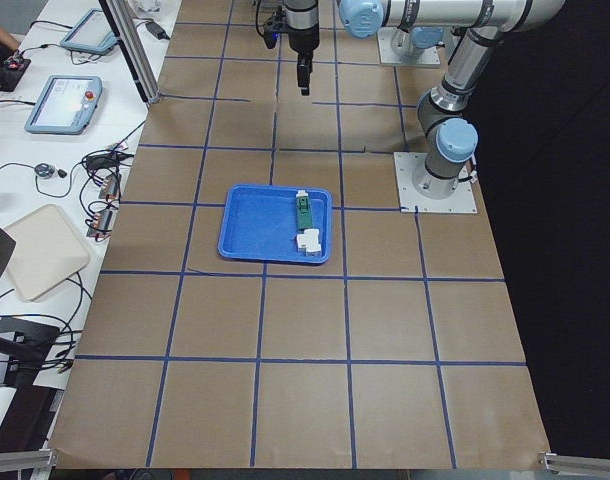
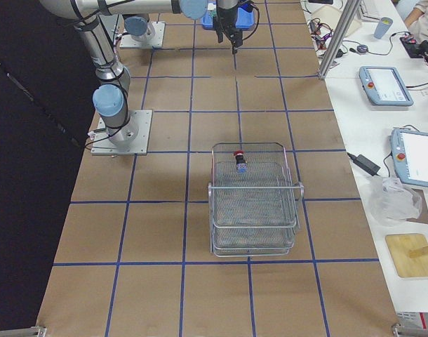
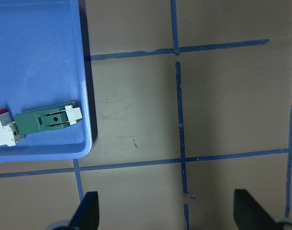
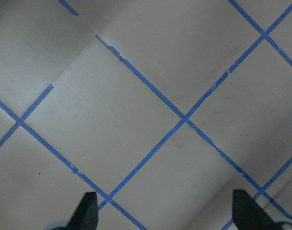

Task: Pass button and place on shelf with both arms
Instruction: 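Open the right gripper and raise it away from the rack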

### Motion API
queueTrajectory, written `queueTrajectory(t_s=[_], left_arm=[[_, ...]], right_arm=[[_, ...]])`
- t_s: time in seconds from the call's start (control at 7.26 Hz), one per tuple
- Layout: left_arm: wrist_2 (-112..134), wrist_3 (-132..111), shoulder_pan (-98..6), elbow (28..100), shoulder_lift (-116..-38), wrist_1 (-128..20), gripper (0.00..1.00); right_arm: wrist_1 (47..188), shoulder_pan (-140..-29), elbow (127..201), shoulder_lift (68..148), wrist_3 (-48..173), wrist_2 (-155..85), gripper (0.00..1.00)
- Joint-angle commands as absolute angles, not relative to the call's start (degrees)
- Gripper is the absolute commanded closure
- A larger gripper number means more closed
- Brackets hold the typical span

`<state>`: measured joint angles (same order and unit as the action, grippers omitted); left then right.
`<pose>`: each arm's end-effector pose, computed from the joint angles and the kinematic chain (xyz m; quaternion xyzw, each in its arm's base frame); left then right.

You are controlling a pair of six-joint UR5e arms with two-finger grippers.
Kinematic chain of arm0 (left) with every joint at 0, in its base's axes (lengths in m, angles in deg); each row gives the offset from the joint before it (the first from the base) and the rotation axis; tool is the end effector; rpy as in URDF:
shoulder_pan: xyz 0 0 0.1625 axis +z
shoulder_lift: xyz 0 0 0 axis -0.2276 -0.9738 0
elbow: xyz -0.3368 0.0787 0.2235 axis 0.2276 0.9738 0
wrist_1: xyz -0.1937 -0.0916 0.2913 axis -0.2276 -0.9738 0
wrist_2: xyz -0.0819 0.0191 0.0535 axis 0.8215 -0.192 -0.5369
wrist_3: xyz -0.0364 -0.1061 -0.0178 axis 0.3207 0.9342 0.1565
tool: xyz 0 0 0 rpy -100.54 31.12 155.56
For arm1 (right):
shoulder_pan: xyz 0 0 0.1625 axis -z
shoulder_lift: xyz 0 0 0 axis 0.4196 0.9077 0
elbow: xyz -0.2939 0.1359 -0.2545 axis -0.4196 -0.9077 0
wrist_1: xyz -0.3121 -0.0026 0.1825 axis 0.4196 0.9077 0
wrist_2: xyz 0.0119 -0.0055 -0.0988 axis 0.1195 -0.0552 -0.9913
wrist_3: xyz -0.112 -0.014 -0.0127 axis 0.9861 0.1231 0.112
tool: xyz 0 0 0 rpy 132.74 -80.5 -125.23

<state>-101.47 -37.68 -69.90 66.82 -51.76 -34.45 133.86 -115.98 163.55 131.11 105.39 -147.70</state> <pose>-0.0842 -0.3989 0.4579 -0.0458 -0.9978 -0.0485 0.0013 0.1430 -0.4191 0.4698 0.2382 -0.9706 0.0340 0.0022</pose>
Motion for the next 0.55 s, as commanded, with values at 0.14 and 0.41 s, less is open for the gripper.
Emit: queueTrajectory(t_s=[0.14,0.41], left_arm=[[-100.78,-37.47,-69.90,68.34,-50.81,-34.09,0.00],[-100.52,-37.30,-69.90,68.60,-50.45,-34.09,0.00]], right_arm=[[131.95,-112.87,163.43,131.41,87.32,-147.60,0.00],[132.22,-112.87,162.64,131.68,86.47,-147.25,0.00]])
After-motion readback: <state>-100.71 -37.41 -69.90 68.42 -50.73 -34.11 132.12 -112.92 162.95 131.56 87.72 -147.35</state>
